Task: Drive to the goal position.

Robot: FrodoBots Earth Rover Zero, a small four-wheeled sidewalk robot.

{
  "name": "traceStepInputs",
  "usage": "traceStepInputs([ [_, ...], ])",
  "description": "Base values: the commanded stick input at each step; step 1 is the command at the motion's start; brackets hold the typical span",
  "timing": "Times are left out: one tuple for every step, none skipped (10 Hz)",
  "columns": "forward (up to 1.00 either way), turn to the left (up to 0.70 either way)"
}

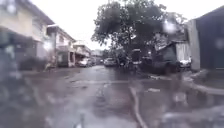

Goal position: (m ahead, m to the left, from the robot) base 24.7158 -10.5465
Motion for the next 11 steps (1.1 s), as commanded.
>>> traceStepInputs([
  [1.0, 0.15],
  [1.0, 0.0],
  [1.0, 0.0],
  [1.0, 0.0],
  [1.0, 0.0],
  [1.0, 0.0],
  [1.0, 0.0],
  [1.0, 0.0],
  [1.0, 0.0],
  [1.0, 0.0],
  [1.0, 0.0],
])
